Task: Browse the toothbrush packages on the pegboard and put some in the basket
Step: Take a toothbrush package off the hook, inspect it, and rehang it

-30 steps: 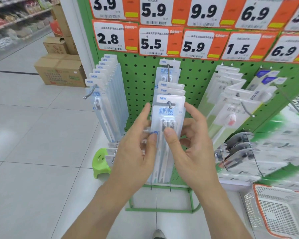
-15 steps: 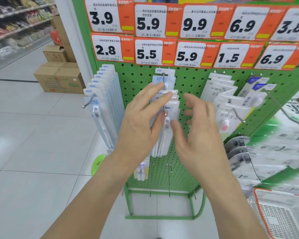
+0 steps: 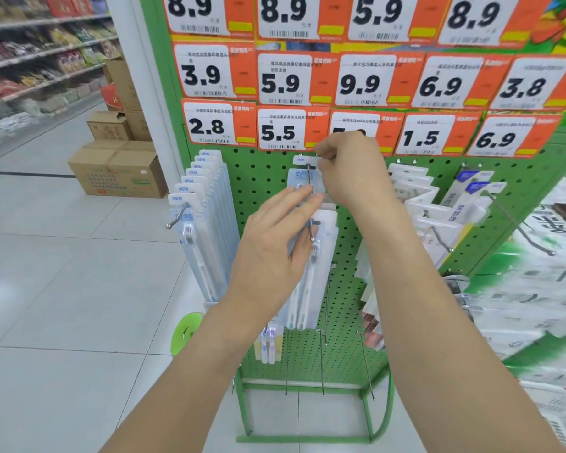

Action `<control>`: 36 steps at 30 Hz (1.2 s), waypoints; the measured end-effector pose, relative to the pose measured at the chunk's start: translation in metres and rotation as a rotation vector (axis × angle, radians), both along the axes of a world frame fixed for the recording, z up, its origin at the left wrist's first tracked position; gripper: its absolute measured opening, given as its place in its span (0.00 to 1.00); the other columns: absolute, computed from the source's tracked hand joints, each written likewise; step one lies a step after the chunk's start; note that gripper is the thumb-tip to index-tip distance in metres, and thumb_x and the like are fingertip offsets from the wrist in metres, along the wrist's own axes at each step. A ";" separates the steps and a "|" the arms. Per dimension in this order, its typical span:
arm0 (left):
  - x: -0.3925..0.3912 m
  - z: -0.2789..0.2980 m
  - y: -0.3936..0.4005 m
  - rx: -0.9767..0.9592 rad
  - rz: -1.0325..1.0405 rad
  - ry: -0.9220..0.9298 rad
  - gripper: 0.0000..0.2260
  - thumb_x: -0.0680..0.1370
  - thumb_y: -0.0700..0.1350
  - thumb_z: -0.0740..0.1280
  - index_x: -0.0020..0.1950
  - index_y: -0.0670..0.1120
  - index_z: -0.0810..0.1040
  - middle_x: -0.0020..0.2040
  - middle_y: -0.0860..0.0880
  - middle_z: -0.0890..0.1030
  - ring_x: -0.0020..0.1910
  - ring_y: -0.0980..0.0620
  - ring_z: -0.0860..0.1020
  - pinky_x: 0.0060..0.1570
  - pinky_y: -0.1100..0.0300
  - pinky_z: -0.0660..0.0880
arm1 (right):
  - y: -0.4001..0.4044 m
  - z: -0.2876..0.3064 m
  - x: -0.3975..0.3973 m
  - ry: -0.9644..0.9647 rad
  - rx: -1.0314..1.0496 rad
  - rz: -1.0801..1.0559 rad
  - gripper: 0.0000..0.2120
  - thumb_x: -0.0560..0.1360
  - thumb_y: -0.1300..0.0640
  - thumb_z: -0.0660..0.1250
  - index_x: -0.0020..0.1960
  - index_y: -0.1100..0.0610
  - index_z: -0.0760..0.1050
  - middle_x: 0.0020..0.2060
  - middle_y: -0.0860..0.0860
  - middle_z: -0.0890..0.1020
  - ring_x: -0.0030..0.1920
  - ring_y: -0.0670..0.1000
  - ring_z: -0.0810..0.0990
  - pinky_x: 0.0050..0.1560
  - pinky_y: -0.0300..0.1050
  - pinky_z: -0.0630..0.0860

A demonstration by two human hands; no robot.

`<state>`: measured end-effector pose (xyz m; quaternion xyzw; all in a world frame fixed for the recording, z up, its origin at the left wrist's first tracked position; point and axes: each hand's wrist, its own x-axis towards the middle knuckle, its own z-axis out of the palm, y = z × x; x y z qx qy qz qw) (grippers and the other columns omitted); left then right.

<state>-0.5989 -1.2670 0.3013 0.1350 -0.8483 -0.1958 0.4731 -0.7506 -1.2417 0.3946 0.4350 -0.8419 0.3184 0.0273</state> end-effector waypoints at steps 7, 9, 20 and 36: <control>-0.002 0.000 0.000 -0.008 0.004 0.023 0.17 0.78 0.34 0.68 0.67 0.41 0.79 0.68 0.46 0.78 0.68 0.47 0.75 0.64 0.44 0.74 | -0.003 0.000 -0.007 0.013 0.000 0.029 0.07 0.74 0.63 0.72 0.50 0.54 0.83 0.47 0.53 0.84 0.54 0.55 0.81 0.52 0.48 0.78; -0.002 0.000 0.001 0.002 0.004 0.029 0.17 0.78 0.34 0.69 0.67 0.42 0.79 0.67 0.46 0.79 0.67 0.48 0.76 0.65 0.45 0.74 | -0.006 0.002 -0.008 0.001 0.003 0.020 0.07 0.73 0.63 0.74 0.45 0.51 0.81 0.44 0.52 0.83 0.53 0.53 0.80 0.47 0.44 0.76; -0.001 0.004 0.004 0.041 0.025 0.022 0.18 0.78 0.34 0.69 0.68 0.43 0.79 0.67 0.48 0.78 0.66 0.49 0.75 0.68 0.62 0.69 | 0.005 0.000 -0.004 -0.006 -0.093 -0.018 0.14 0.72 0.68 0.65 0.45 0.50 0.83 0.32 0.43 0.76 0.40 0.51 0.77 0.41 0.41 0.73; -0.012 0.006 -0.009 0.066 0.034 -0.003 0.17 0.78 0.36 0.69 0.68 0.45 0.79 0.68 0.48 0.78 0.67 0.48 0.75 0.66 0.47 0.73 | 0.045 -0.010 0.031 0.137 -0.779 -0.007 0.12 0.82 0.66 0.59 0.59 0.60 0.80 0.51 0.52 0.72 0.51 0.36 0.72 0.54 0.27 0.66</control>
